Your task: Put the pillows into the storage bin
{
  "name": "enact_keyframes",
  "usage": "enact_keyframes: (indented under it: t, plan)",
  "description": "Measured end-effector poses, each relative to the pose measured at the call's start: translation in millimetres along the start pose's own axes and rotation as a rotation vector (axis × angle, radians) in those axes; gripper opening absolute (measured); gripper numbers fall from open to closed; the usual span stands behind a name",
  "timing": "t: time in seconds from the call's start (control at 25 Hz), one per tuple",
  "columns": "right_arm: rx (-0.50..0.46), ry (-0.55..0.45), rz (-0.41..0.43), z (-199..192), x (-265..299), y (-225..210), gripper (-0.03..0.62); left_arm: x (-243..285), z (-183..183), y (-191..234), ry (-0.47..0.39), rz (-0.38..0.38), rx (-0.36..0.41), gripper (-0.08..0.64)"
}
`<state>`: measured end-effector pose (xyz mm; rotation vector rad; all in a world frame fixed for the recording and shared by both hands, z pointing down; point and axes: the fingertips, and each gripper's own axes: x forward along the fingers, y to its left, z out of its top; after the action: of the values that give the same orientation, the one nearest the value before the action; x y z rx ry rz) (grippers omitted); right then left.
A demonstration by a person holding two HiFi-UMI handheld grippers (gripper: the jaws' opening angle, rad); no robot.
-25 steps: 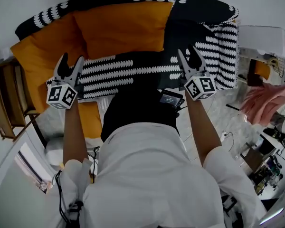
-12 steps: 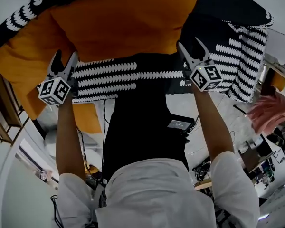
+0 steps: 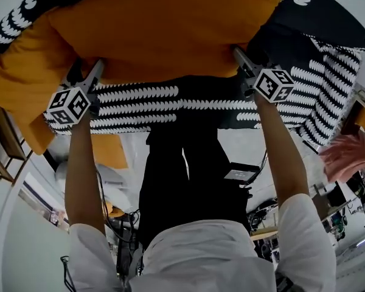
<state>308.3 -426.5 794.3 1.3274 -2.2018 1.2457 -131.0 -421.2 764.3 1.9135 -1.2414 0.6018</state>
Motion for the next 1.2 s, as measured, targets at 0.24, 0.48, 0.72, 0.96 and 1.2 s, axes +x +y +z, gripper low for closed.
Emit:
enact_keyframes:
  t: [0.24, 0.48, 0.72, 0.96, 1.2]
  plan:
    - [0.082, 0.028, 0.063, -9, 30, -5, 0.328, 20, 0, 9, 0.019, 0.008, -0.028, 0.362]
    - [0.043, 0.069, 0.139, -7, 26, -1, 0.228, 21, 7, -14, -0.015, -0.007, -0.004, 0.216]
    - [-0.019, 0.063, 0.201, -3, 5, 19, 0.104, -1, 13, -38, -0.065, 0.017, 0.062, 0.121]
    - [-0.083, -0.003, 0.222, 11, -35, 44, 0.075, -35, 28, -67, -0.133, 0.014, 0.119, 0.101]
    - [-0.133, -0.085, 0.258, 51, -113, 106, 0.074, -127, 55, -103, -0.217, 0.033, 0.130, 0.100]
